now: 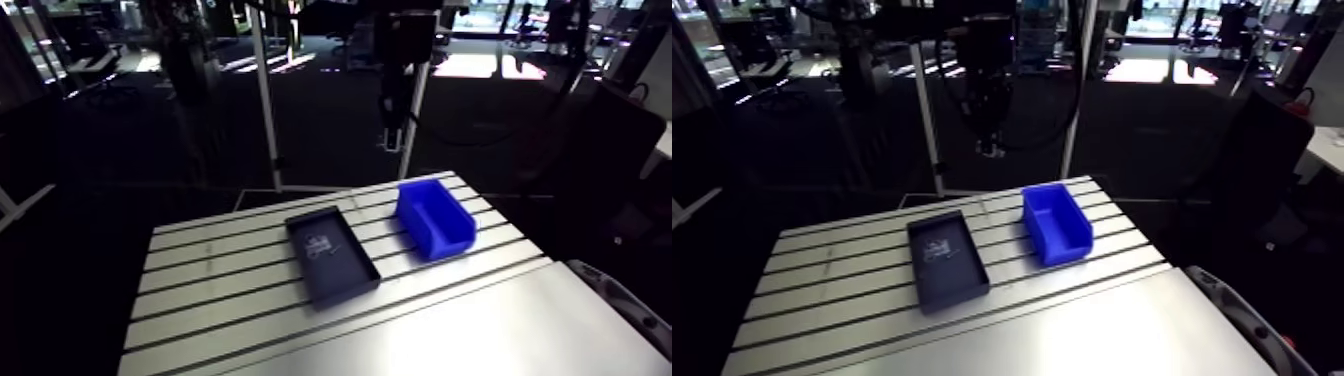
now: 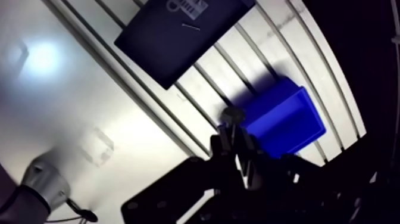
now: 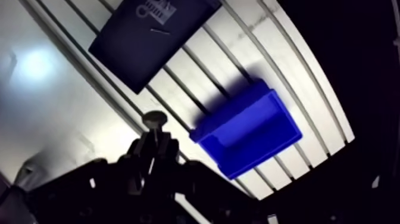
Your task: Pick up the M10 bolt from the tray and put it into the blue bin.
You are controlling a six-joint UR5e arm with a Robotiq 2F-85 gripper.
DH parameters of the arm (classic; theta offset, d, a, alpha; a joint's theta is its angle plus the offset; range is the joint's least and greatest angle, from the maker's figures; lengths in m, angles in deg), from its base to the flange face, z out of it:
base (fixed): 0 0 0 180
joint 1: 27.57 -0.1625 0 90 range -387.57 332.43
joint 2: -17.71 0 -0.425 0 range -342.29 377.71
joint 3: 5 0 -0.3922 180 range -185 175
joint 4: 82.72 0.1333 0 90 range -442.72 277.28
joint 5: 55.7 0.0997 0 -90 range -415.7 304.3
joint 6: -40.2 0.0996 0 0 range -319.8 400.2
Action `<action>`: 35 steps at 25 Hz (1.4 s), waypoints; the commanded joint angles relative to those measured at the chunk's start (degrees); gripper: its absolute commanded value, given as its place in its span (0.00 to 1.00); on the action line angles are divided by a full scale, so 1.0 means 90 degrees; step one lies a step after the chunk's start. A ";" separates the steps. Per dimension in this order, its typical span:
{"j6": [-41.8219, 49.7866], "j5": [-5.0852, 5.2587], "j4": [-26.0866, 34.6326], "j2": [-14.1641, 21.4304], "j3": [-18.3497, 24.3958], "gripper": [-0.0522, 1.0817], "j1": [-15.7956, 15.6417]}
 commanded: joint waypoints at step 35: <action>-0.4352 -0.0078 -0.2858 -0.1193 -0.1270 0.96 0.1250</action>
